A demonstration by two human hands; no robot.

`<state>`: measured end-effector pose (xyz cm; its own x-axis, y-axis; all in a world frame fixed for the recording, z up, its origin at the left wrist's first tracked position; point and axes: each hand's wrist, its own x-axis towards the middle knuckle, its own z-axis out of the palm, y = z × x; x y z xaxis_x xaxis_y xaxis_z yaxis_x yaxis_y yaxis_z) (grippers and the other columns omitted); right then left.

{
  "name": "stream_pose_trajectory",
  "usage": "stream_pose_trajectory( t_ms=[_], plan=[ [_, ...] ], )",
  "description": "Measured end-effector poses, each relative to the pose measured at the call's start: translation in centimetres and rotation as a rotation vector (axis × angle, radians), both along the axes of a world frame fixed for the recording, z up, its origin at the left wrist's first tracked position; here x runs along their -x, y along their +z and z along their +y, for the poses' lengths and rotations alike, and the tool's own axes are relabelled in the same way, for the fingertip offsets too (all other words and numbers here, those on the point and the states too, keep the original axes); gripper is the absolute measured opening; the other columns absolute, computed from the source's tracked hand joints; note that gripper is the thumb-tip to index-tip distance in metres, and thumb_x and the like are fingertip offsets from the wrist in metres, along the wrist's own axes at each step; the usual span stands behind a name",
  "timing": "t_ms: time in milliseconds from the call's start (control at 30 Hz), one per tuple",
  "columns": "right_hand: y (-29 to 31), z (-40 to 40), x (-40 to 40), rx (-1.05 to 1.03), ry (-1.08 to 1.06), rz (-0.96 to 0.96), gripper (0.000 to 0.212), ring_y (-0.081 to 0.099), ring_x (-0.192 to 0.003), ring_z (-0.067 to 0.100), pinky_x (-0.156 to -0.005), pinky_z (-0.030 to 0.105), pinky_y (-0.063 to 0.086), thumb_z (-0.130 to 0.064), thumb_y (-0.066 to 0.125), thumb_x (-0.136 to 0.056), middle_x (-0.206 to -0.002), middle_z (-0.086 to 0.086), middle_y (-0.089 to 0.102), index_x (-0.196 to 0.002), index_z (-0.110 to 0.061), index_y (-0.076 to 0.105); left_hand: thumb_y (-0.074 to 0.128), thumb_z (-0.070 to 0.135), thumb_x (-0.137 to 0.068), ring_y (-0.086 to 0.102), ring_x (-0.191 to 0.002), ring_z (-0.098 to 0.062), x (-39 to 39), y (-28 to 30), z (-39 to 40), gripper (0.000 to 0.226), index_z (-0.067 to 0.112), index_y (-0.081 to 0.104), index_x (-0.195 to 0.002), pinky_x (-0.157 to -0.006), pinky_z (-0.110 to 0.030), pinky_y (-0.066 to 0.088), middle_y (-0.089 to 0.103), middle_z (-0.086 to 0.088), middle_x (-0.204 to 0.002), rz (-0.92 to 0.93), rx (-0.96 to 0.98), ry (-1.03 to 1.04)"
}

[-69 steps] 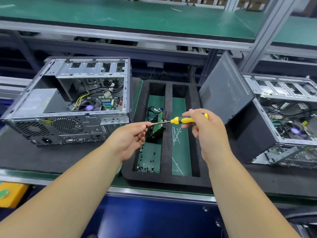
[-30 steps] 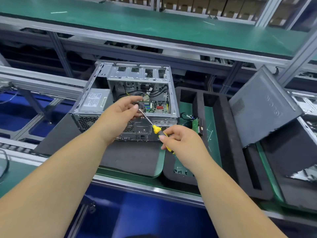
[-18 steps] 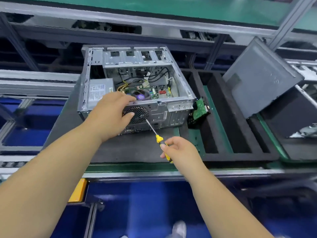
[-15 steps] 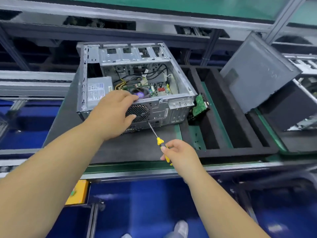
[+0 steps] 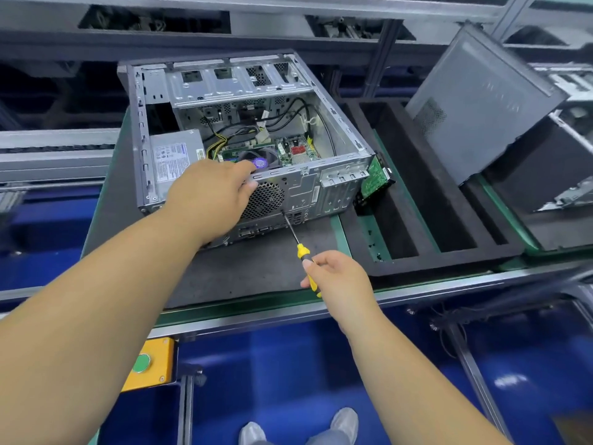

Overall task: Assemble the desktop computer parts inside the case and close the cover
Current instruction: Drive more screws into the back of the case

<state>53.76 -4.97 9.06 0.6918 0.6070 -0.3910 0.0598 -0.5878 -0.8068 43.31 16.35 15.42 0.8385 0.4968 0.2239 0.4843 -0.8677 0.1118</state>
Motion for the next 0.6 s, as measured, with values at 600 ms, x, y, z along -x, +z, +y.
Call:
stream_pose_trajectory(
  t_ms=[600],
  plan=[
    [0.6, 1.9, 0.6, 0.071, -0.126, 0.241, 0.04, 0.053, -0.065, 0.014, -0.06, 0.028, 0.039, -0.031, 0.035, -0.105, -0.051, -0.009, 0.061, -0.088, -0.021, 0.07, 0.031, 0.038, -0.101, 0.052, -0.083, -0.03, -0.1, -0.8, 0.4, 0.03, 0.019, 0.052, -0.11, -0.057, -0.033, 0.033, 0.058, -0.001, -0.082, -0.026, -0.068, 0.008]
  ],
)
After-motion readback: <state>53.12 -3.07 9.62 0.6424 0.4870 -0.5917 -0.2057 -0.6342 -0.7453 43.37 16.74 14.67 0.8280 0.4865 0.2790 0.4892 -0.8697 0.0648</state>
